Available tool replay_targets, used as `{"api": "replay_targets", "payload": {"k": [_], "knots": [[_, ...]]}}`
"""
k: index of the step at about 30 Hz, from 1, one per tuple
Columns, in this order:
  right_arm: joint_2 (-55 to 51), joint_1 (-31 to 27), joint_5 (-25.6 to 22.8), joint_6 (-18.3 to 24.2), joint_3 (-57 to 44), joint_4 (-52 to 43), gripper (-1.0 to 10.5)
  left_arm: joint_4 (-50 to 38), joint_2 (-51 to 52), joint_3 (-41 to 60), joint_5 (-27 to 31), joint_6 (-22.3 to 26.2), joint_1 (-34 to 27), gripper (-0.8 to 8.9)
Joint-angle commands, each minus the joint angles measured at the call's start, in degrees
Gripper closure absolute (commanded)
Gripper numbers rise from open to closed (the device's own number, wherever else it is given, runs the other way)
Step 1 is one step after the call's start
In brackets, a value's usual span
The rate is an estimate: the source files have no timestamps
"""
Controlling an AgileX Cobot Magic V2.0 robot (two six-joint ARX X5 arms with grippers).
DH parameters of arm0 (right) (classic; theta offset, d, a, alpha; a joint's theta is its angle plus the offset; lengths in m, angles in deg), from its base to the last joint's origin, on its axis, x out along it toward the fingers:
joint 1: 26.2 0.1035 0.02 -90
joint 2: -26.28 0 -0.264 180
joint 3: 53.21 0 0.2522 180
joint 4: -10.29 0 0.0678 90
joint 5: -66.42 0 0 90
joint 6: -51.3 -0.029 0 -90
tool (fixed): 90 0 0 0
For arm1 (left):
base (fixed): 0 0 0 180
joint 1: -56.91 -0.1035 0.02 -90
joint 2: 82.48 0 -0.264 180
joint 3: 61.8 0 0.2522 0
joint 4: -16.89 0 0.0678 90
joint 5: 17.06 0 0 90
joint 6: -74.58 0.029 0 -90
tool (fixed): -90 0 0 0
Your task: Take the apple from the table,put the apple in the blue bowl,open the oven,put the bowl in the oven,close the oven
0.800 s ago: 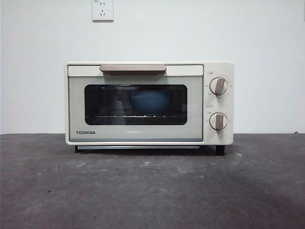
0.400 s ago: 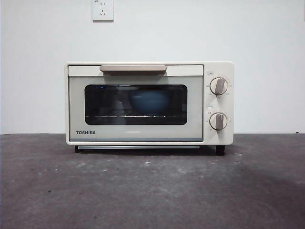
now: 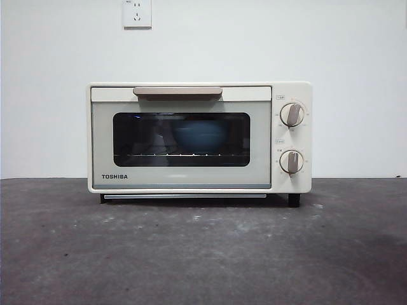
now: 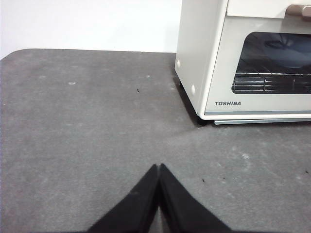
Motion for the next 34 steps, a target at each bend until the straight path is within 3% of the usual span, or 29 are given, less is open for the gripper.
{"api": "replay_targets", "payload": {"k": [1, 34], "knots": [[-0.13, 0.09, -0.22, -0.72, -0.24, -0.55, 9.4, -0.42, 0.11, 1.38, 0.07, -0.13, -0.11, 8.06], [-0.13, 0.11, -0.26, -0.7, -0.22, -4.26, 9.4, -0.42, 0.11, 1.38, 0.09, -0.13, -0.13, 8.06]]}}
